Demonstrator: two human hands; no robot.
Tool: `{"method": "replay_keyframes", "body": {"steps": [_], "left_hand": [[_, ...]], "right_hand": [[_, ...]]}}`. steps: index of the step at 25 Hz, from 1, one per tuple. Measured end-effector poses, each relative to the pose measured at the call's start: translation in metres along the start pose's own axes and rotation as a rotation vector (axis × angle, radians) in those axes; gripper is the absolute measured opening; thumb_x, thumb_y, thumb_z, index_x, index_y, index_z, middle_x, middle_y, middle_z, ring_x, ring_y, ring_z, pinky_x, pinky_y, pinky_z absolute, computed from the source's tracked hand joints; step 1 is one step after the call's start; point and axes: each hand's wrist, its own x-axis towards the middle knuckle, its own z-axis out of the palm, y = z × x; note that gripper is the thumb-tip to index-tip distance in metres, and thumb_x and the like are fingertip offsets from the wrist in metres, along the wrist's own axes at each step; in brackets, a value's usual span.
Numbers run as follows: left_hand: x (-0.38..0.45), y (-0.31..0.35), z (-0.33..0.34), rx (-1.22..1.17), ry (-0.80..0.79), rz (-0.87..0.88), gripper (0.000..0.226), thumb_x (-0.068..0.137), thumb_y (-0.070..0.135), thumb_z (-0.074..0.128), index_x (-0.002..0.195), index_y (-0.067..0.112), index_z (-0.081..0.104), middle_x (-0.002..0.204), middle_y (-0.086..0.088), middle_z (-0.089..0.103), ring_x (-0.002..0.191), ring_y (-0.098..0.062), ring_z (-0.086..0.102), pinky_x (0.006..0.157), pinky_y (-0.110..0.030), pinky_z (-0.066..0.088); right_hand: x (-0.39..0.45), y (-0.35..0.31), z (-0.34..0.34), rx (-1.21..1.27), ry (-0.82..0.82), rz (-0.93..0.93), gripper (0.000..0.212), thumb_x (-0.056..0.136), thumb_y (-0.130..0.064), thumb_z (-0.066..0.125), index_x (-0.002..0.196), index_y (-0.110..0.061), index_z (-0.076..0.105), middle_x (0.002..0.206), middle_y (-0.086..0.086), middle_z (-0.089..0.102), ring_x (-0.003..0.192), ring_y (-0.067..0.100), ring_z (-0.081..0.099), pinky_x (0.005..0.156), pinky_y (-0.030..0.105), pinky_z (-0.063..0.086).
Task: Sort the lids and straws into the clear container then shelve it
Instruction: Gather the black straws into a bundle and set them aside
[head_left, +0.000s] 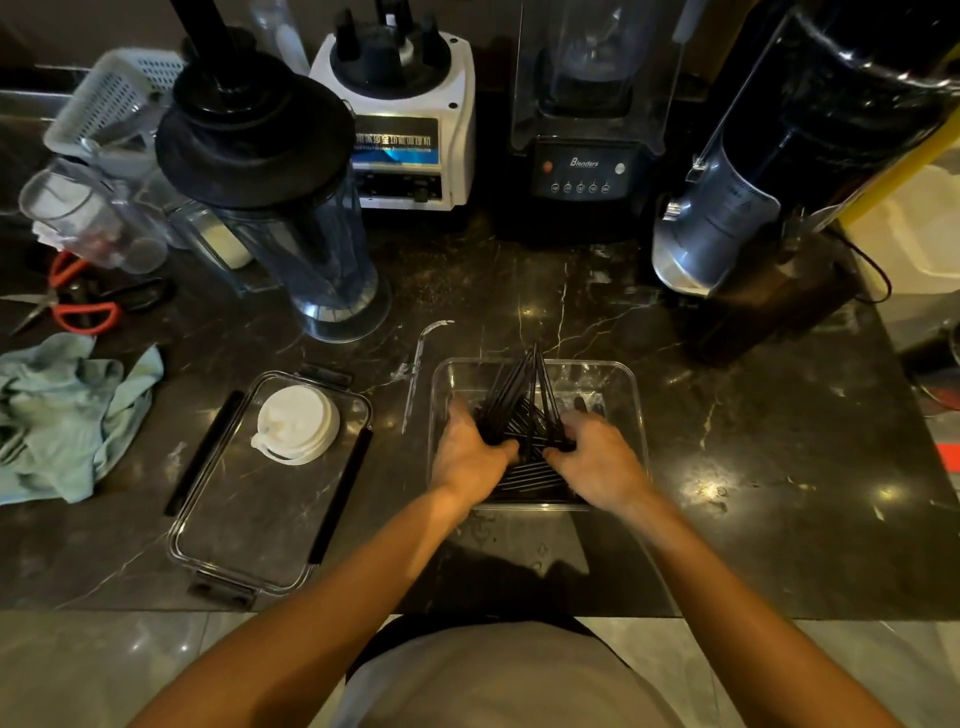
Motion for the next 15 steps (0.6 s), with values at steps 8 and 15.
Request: {"method": "replay_keyframes", "body": {"steps": [8,15], "left_hand": [[0.016,0.009,0.005,0.037,-0.174,0.058,0.031,0.094,0.018,0.072,0.124,0.021,0.067,0.113,0.006,0.074,0.111,-0.012,0.068,0.100,-0.034,0.053],[0.021,0.014,0.002,-0.196,-0.232,-0.070,0.020,0.096,0.019,0.070,0.114,0.012,0.072,0.103,-0.004,0.079,0.095,-0.016,0.076,0.073,-0.020,0.059]], "right_hand": [[0.009,0.006,0.002,-0.160,-0.075,-0.117,0.026,0.093,-0.019,0.071,0.118,-0.023,0.066,0.117,-0.002,0.055,0.108,0.013,0.055,0.092,0.028,0.046],[0.016,0.006,0.006,-0.070,-0.169,-0.113,0.023,0.093,-0.019,0.074,0.116,-0.018,0.070,0.103,-0.003,0.070,0.094,0.013,0.069,0.088,0.041,0.059]]}}
